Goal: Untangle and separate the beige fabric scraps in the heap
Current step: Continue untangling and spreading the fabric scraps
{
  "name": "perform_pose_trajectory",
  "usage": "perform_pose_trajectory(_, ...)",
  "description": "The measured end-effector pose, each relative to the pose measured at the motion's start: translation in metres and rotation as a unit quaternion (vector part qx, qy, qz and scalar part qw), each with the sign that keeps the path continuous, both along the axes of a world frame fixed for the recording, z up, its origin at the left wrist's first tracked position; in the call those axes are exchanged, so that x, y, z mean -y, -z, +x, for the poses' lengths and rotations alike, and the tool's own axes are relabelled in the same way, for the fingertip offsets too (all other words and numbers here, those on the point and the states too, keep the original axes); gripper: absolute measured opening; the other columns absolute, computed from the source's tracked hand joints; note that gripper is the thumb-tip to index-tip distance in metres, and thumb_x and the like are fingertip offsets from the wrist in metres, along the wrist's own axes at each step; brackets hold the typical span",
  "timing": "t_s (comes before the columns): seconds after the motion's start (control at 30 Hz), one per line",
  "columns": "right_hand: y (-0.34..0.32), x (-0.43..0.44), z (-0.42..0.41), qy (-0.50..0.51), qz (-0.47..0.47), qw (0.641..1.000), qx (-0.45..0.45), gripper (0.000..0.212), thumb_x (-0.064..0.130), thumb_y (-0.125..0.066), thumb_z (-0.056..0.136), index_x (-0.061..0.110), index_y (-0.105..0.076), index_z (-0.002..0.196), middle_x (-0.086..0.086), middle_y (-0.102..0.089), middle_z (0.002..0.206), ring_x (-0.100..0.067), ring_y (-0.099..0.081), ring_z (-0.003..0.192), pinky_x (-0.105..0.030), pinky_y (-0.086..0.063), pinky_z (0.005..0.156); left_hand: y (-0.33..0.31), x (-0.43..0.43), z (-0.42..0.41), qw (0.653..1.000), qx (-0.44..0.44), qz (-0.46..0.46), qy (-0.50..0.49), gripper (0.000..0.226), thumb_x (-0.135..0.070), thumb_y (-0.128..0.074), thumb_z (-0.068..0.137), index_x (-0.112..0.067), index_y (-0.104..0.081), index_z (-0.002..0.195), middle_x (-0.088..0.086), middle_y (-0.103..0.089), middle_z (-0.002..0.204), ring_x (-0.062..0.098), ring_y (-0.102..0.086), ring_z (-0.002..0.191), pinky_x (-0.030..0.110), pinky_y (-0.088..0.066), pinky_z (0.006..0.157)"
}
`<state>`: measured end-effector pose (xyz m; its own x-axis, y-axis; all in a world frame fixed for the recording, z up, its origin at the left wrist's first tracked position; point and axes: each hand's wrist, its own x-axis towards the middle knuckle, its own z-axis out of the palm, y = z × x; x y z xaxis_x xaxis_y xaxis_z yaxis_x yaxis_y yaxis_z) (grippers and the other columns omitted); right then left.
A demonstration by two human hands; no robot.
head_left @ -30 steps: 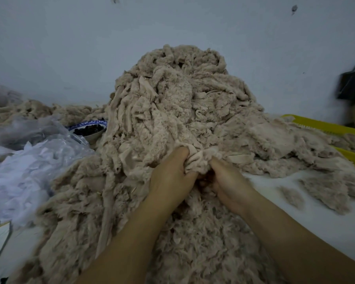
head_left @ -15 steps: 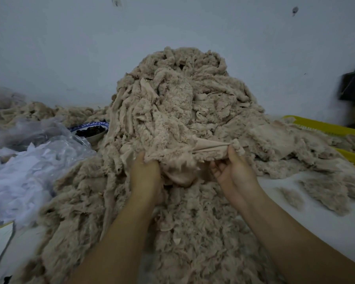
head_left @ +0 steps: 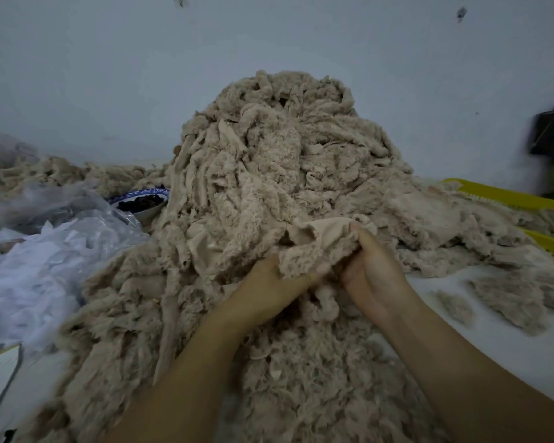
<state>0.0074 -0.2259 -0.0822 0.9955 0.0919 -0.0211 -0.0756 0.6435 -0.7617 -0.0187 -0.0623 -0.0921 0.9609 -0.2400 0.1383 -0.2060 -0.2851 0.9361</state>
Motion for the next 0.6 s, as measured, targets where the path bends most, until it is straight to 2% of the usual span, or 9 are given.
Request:
perform_pose_trajectory(0.07, -0.001, 0.002, 0.001, 0.016, 0.020, 1.000, 0.013, 0.024, 0.018, -0.042, 0.105, 0.003, -0.061, 0.105, -0.010, -0.068, 0.097, -0.020, -0.065, 0.092, -0.030, -0.056, 0.079, 0.004, -0.001, 0.004, 0.998, -0.005, -0.019, -0.055, 0.039, -0.069, -0.063, 0.082, -0.037, -0.078, 0.097, -0.012, -0.076, 0.100, -0.001, -0.069, 0.095, 0.021, -0.054, 0.089)
perform_pose_trajectory(0.1, -0.001, 0.003, 0.002, 0.018, 0.037, 0.999, 0.010, 0.023, 0.019, -0.043, 0.104, 0.006, -0.063, 0.101, -0.006, -0.069, 0.092, -0.016, -0.066, 0.084, -0.027, -0.057, 0.074, 0.004, -0.001, 0.004, 0.998, -0.002, -0.013, -0.059, 0.048, -0.077, -0.055, 0.081, -0.037, -0.079, 0.093, -0.002, -0.075, 0.098, -0.001, -0.069, 0.085, 0.021, -0.055, 0.083)
perform_pose_trajectory(0.17, 0.000, 0.003, 0.000, 0.004, 0.029, 1.000, 0.010, 0.025, 0.027, -0.046, 0.102, 0.010, -0.065, 0.103, -0.004, -0.074, 0.092, -0.013, -0.071, 0.081, -0.026, -0.058, 0.070, 0.001, -0.001, 0.001, 0.999, -0.006, -0.005, -0.044, 0.069, -0.088, -0.034, 0.078, -0.038, -0.078, 0.092, -0.006, -0.075, 0.094, -0.005, -0.068, 0.079, 0.018, -0.050, 0.078)
perform_pose_trajectory(0.27, 0.004, -0.005, -0.008, -0.083, -0.108, 0.990, 0.041, 0.053, 0.057, -0.047, 0.095, 0.014, -0.068, 0.117, -0.007, -0.074, 0.112, -0.019, -0.071, 0.104, -0.026, -0.058, 0.079, 0.002, 0.002, 0.000, 0.999, -0.030, -0.018, -0.011, 0.084, -0.091, -0.021, 0.079, -0.031, -0.077, 0.098, -0.005, -0.075, 0.109, 0.008, -0.066, 0.108, 0.035, -0.046, 0.100)
perform_pose_trajectory(0.33, 0.011, -0.012, -0.013, -0.141, -0.201, 0.967, 0.067, 0.057, 0.066, -0.051, 0.088, 0.021, -0.073, 0.114, -0.002, -0.074, 0.114, -0.015, -0.069, 0.109, -0.024, -0.057, 0.083, 0.003, 0.004, -0.001, 0.999, -0.040, 0.022, -0.015, 0.086, -0.094, -0.026, 0.076, -0.032, -0.069, 0.118, -0.002, -0.068, 0.127, 0.016, -0.058, 0.124, 0.046, -0.041, 0.110)
perform_pose_trajectory(0.37, 0.014, -0.015, -0.016, -0.148, -0.234, 0.959, 0.067, 0.051, 0.064, -0.054, 0.088, 0.023, -0.075, 0.111, 0.001, -0.074, 0.113, -0.012, -0.069, 0.108, -0.025, -0.055, 0.087, 0.004, 0.006, -0.002, 0.999, -0.024, 0.048, -0.013, 0.075, -0.088, -0.034, 0.080, -0.033, -0.066, 0.119, -0.004, -0.068, 0.125, 0.013, -0.059, 0.121, 0.045, -0.045, 0.108)
perform_pose_trajectory(0.47, 0.015, -0.020, -0.012, -0.083, -0.286, 0.954, 0.042, 0.034, 0.046, -0.055, 0.097, 0.019, -0.074, 0.108, 0.003, -0.076, 0.106, -0.007, -0.071, 0.100, -0.022, -0.054, 0.088, 0.004, 0.012, -0.003, 0.986, 0.066, 0.154, 0.002, 0.029, -0.047, -0.054, 0.090, -0.020, -0.065, 0.089, -0.003, -0.070, 0.084, 0.007, -0.064, 0.079, 0.036, -0.054, 0.077)
perform_pose_trajectory(0.53, 0.013, -0.017, -0.005, -0.021, -0.226, 0.974, 0.026, 0.036, 0.039, -0.051, 0.101, 0.011, -0.069, 0.115, -0.003, -0.076, 0.106, -0.015, -0.071, 0.101, -0.027, -0.056, 0.086, 0.005, 0.011, 0.002, 0.974, 0.077, 0.213, -0.009, 0.026, -0.031, -0.060, 0.094, -0.014, -0.061, 0.076, 0.002, -0.064, 0.069, 0.013, -0.060, 0.067, 0.034, -0.050, 0.064)
perform_pose_trajectory(0.6, 0.006, -0.011, -0.002, 0.032, -0.114, 0.993, 0.002, 0.039, 0.036, -0.050, 0.102, 0.010, -0.061, 0.128, -0.007, -0.073, 0.114, -0.018, -0.072, 0.099, -0.032, -0.058, 0.083, 0.005, 0.003, 0.009, 0.965, 0.056, 0.249, -0.062, 0.029, -0.032, -0.063, 0.094, -0.020, -0.056, 0.068, -0.004, -0.059, 0.065, 0.013, -0.056, 0.063, 0.027, -0.043, 0.057)
